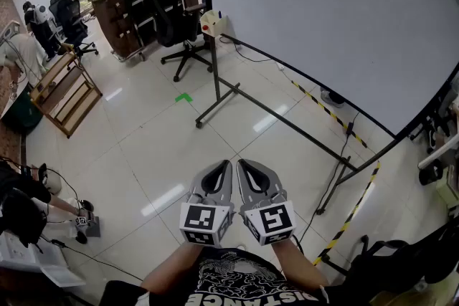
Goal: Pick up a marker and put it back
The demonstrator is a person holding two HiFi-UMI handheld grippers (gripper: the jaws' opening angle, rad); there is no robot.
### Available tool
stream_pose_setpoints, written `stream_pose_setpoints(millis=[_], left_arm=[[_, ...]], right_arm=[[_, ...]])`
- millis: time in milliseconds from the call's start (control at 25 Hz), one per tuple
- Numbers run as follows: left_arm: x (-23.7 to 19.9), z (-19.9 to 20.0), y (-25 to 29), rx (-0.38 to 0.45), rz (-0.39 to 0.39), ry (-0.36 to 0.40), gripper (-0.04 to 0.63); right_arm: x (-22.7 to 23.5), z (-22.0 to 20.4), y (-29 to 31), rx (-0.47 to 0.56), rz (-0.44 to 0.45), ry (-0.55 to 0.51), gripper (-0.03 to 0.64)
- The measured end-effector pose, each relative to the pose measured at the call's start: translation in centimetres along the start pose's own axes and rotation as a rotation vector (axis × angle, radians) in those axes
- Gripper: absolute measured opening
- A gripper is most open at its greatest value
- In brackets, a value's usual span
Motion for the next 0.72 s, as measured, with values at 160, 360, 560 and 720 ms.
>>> stream_pose_setpoints(millis=[160,360,560,720], left_arm=[[-0.1,1.2,2.3,0.018,-0.005,-0.013,0.005],[-1.1,1.8,4.7,0.048,0.003,-0.003,0.005],[-3.5,2.2,7.5,0.06,-0.001,-0.011,0.005],[-6.2,2.9,9.7,0.054,-0.01,-0.029,0.005]], right_arm=[[1.9,0.5,1.3,0.008,0.006,-0.008,-0.005],[3.4,0.1,3.2,0.009,0.003,-0.011,-0.005],[4.5,-0.4,6.4,0.004,0.001,-0.023,-0.005],[5.0,-0.5,9.7,-0.005,-0.011,-0.025,-0.005]])
Point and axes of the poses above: the fingertips, and each gripper's own axes: y forward along the fingers, x to its right, z out of its top, the point moved 1 cm from there along -y, backward along the fingers, and after that the axes turned 5 degrees about x, right-handed, at the moved point
